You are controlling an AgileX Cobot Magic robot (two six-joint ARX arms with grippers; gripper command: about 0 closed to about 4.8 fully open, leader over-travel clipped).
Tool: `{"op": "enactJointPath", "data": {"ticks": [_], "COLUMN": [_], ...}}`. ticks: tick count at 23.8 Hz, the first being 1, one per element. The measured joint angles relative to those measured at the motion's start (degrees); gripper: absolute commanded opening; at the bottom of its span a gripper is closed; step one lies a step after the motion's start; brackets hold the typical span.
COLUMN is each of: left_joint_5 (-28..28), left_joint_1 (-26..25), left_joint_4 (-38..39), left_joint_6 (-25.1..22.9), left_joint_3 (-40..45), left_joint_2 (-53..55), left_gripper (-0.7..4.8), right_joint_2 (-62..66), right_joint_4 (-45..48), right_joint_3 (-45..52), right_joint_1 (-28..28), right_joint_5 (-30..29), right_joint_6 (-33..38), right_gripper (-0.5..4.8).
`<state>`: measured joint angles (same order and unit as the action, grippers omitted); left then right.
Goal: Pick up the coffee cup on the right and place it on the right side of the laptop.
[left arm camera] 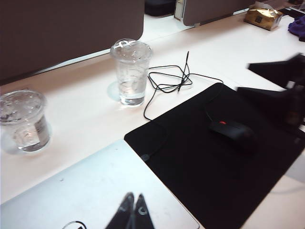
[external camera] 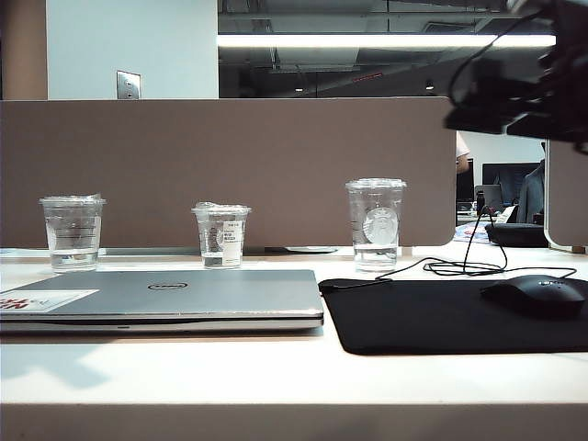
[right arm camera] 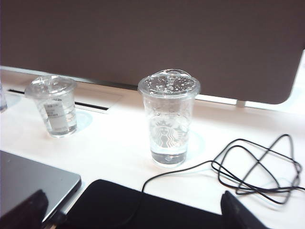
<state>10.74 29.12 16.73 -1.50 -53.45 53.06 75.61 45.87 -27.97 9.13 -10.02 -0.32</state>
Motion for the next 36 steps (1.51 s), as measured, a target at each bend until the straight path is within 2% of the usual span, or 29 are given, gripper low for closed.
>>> {"op": "enactJointPath", "data": {"ticks": [6,16,30,36], "left_joint_5": [0.22,0.48,0.66,0.66], "left_joint_1": [0.00,0.00,0.00,0.00], "left_joint_4": [0.00,0.02,-0.07,-0.20], "left_joint_6": [0.00,0.00,0.00,0.00], "left_joint_3": [-0.02,-0.02,-0.02,-0.02], "left_joint_2": [0.02,0.02,0.02,0.02], "left_gripper": [-0.05,-0.05,-0.06,-0.05], "right_joint_2": [14.21,32.30,47.67,50.90], "right_joint_4": [4.02,4.35,4.31,4.17], "right_joint_3": [-9.64,-23.30,-40.26,-43.45], "right_joint_1": [0.02,0.02,1.44,1.40], "right_joint_5": [-1.64,-2.03,-0.57,-0.04], "right_joint_6": [0.31,0.33,0.31,0.31], "right_gripper": [4.79,4.79,4.79,4.79]}}
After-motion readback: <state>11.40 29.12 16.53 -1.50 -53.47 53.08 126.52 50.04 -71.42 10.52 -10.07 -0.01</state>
